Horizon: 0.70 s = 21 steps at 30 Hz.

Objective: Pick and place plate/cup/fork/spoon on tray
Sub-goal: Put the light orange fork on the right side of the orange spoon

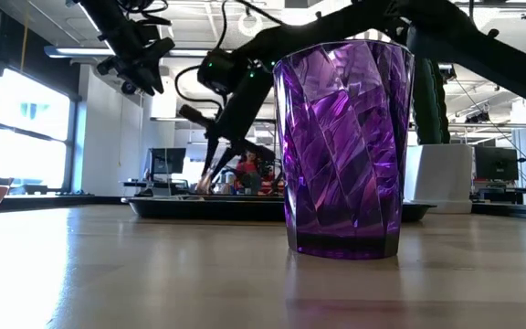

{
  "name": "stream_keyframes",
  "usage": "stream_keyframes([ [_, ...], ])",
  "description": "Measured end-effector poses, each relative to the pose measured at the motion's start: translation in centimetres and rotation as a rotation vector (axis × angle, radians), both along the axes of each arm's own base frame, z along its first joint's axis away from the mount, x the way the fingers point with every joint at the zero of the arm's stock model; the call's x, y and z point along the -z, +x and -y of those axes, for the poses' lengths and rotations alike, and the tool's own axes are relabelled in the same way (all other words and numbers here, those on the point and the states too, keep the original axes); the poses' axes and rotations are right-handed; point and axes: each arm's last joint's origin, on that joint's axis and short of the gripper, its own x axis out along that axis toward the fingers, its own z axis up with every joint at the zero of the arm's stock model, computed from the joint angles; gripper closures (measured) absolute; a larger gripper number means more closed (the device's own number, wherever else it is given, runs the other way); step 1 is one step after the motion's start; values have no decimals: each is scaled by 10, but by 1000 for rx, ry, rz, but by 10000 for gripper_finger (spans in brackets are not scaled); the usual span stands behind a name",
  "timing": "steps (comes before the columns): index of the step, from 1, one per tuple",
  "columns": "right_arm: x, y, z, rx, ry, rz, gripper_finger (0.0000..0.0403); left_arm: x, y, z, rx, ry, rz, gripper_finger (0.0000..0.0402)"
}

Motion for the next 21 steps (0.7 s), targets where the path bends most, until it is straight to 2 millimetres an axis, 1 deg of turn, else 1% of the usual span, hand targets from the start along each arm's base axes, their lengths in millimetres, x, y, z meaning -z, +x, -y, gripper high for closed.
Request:
stream_keyframes([
  [7, 17, 3, 1, 25, 45, -22, 391, 0, 0, 0, 0, -1, -1, 284],
  [13, 39, 5, 2, 10, 113, -49, 391, 0, 0, 0, 0, -4, -4, 284],
  [18, 40, 5, 7, 35, 108, -44, 391, 1, 0, 0, 0, -6, -7, 284],
  [21, 39, 4, 14, 53, 96, -26, 391, 1, 0, 0, 0, -6, -7, 284],
])
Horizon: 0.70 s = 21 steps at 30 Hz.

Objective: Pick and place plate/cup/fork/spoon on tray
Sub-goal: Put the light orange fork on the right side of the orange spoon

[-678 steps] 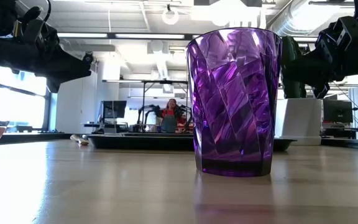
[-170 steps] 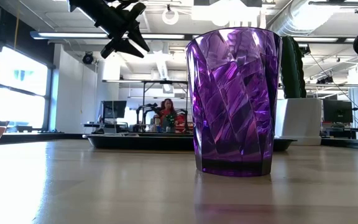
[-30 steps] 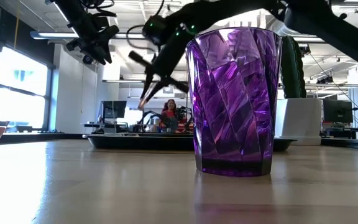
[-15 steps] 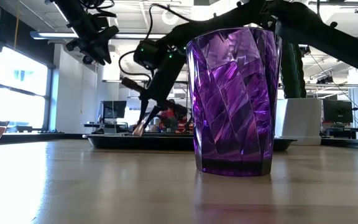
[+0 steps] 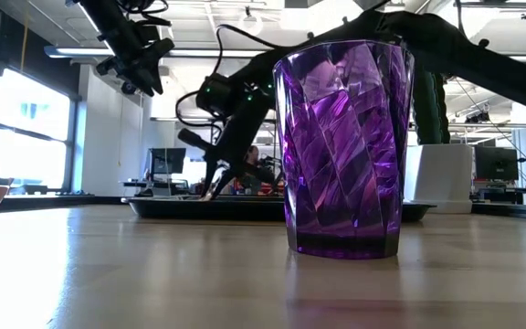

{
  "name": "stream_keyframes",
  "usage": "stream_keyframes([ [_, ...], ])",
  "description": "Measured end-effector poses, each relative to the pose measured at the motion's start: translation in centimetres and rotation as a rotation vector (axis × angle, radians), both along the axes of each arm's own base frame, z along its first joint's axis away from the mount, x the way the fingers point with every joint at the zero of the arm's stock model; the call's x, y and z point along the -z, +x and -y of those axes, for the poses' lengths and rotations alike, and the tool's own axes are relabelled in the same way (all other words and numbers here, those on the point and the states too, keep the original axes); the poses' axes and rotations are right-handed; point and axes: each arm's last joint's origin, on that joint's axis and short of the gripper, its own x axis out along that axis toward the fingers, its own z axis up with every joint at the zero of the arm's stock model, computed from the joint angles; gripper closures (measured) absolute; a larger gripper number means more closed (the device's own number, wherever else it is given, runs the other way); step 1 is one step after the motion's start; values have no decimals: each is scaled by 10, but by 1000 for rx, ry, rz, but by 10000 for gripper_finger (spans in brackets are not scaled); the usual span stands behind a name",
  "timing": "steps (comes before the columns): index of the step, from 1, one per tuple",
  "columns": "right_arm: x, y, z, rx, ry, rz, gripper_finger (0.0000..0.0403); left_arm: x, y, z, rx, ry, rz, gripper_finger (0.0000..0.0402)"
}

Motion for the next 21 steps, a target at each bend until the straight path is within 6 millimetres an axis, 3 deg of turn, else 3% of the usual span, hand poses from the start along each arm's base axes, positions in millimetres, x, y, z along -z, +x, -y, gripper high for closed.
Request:
stream_keyframes([
  [14, 1, -3, 7, 17, 1, -10, 390, 0, 0, 0, 0, 1, 1, 284],
  [21, 1, -3, 7, 22, 4, -12, 340, 0, 0, 0, 0, 0, 1, 284],
])
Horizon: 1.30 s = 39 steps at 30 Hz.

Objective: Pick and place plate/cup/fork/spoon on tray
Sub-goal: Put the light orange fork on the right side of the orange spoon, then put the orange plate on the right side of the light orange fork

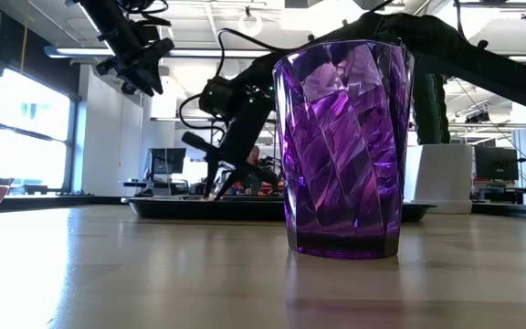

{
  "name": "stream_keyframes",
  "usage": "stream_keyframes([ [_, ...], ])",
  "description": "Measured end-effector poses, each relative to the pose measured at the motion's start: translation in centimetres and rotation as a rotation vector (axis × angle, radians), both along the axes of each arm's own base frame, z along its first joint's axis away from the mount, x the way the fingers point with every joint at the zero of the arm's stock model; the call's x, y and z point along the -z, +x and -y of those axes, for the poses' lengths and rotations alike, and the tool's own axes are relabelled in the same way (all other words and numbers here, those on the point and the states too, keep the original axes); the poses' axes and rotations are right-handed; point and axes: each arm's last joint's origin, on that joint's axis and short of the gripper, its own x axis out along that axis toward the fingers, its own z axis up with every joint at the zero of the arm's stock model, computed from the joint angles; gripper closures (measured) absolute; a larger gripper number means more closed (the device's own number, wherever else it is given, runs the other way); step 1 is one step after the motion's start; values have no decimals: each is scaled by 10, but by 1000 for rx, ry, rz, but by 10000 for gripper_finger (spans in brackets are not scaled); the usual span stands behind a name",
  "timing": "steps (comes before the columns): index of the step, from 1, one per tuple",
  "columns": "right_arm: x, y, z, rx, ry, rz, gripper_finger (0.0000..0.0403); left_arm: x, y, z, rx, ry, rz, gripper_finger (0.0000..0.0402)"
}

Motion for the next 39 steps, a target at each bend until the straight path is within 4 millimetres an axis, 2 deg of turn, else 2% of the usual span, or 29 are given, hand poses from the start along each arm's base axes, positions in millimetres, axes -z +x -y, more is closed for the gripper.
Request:
stream_keyframes([
  [4, 0, 0, 0, 11, 4, 0, 329, 0, 0, 0, 0, 0, 0, 284],
  [16, 0, 0, 1, 4, -36, -7, 350, 0, 0, 0, 0, 0, 0, 284],
  [34, 0, 0, 2, -33, -77, -17, 350, 0, 0, 0, 2, 1, -2, 284],
  [39, -7, 0, -2, -66, -78, -12, 350, 2, -1, 1, 21, -11, -46, 284],
])
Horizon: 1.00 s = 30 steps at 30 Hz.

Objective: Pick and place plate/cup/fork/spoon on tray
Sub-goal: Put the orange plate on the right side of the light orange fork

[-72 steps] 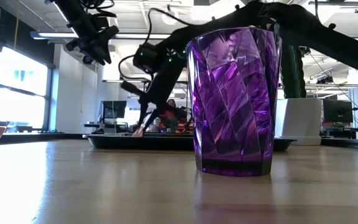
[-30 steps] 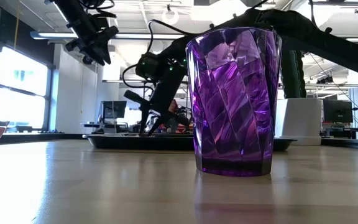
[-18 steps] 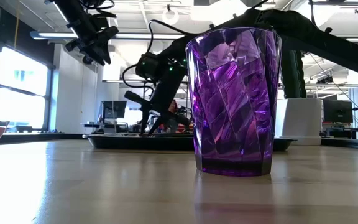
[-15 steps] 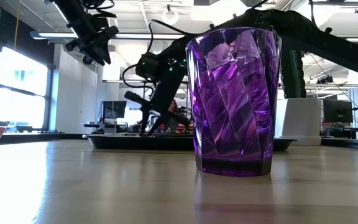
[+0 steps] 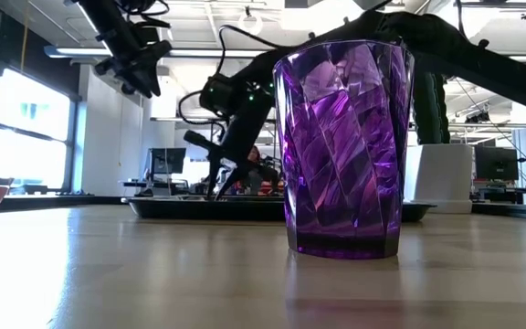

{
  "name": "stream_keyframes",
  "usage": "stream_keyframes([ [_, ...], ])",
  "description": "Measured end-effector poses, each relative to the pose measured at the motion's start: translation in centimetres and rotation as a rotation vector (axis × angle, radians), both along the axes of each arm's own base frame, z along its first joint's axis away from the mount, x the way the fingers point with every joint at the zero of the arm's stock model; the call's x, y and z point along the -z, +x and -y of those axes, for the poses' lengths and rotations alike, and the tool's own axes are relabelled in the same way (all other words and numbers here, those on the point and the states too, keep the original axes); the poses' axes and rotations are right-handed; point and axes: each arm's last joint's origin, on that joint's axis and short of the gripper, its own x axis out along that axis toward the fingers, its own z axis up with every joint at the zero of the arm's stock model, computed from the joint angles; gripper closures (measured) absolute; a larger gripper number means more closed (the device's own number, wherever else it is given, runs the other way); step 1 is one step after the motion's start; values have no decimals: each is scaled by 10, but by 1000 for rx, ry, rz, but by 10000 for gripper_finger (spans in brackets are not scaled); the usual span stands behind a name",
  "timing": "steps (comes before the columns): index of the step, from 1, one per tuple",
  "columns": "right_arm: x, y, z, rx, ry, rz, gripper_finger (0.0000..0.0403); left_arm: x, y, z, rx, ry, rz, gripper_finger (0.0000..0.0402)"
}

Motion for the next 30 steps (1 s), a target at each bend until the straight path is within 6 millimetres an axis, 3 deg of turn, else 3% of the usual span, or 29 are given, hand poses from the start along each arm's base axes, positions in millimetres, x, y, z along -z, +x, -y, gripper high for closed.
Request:
stream_keyframes([
  [9, -45, -2, -20, -135, -89, 6, 350, 0, -7, 9, 85, -32, -59, 284],
  [20, -138, -29, -66, -252, -350, 30, 350, -17, -29, 44, 273, -82, 58, 284],
  [30, -212, -67, -86, -301, -508, 122, 350, -19, -31, 80, 527, -171, 88, 284],
])
